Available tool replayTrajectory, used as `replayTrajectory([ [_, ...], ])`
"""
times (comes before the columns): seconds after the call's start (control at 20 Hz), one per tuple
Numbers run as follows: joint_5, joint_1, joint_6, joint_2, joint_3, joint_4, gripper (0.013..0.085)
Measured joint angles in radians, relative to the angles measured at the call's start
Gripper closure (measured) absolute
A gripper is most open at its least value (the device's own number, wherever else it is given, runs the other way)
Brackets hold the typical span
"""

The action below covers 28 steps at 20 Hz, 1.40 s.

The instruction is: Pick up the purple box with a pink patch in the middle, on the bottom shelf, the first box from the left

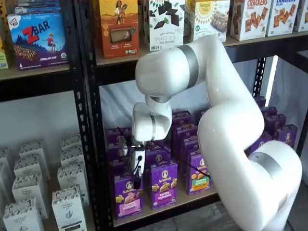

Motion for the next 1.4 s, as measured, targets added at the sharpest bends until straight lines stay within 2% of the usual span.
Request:
replayTrajectory([
  [0.4,-0.013,0.007,0.024,0.008,0.001,-0.021,0.013],
  [0.5,-0.01,0.007,0.025,0.009,0.002,-0.021,0.021],
  [0.65,-0.017,0.008,0.02,0.009,0.006,-0.015,0.025],
  [0.75,-0.018,0.009,0.019,0.008,0.007,-0.014,0.033],
  [1.4,-0.075,0.017,0.0,0.0,0.034,0.013,0.033],
])
